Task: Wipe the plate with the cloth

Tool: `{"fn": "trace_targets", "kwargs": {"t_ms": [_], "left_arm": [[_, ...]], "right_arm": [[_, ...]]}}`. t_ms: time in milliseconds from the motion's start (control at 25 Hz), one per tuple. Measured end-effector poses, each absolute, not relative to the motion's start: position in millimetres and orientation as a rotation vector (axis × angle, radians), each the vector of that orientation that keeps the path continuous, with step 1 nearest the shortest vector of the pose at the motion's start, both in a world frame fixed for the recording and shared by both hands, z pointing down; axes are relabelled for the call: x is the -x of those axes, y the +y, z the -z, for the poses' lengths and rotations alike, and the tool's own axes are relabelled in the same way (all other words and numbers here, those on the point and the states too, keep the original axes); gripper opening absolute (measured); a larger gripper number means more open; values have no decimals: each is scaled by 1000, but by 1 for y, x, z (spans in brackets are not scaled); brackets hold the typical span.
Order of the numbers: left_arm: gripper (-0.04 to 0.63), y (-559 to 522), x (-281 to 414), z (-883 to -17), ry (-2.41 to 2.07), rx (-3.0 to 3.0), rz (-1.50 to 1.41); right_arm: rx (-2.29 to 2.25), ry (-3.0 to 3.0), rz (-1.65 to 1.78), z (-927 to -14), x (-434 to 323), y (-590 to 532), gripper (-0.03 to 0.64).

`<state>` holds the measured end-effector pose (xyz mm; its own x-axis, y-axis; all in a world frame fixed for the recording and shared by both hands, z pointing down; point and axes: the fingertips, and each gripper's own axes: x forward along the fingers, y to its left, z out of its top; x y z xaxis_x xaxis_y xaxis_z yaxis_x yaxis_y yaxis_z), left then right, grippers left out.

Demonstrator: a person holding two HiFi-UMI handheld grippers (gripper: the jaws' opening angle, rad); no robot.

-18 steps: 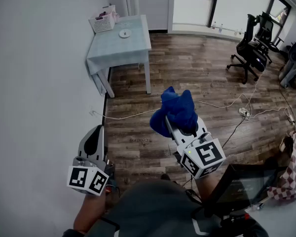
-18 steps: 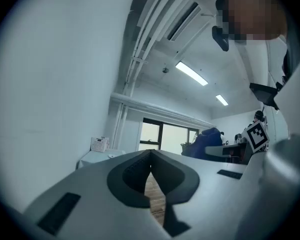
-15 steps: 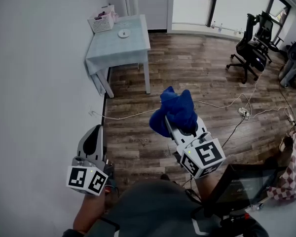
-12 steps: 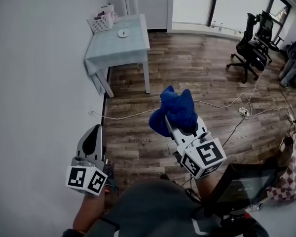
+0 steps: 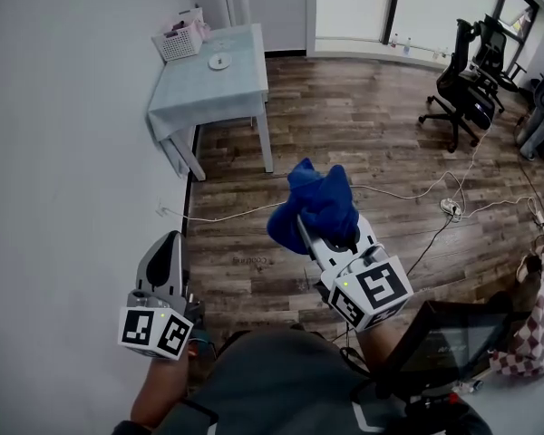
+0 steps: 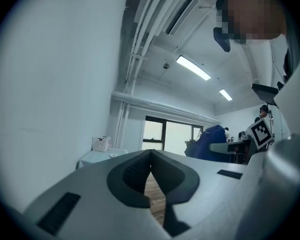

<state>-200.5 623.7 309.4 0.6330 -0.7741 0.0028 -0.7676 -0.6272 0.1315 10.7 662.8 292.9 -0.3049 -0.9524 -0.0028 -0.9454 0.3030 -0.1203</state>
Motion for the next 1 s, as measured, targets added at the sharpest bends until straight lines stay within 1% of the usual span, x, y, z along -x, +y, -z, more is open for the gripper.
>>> {"fn": "trace_targets", "kwargs": {"t_ms": [360, 640, 1000], "left_arm": [[9, 582, 174, -321, -1307, -2724, 47], [9, 476, 181, -319, -1248, -2734, 52], [8, 381, 184, -322, -1168, -2726, 74]], "right_arm": [[1764, 2504, 185, -310, -31, 611, 123], [1798, 2499, 152, -298, -19, 515, 123], [1834, 2511, 177, -298, -5, 418, 123]]}}
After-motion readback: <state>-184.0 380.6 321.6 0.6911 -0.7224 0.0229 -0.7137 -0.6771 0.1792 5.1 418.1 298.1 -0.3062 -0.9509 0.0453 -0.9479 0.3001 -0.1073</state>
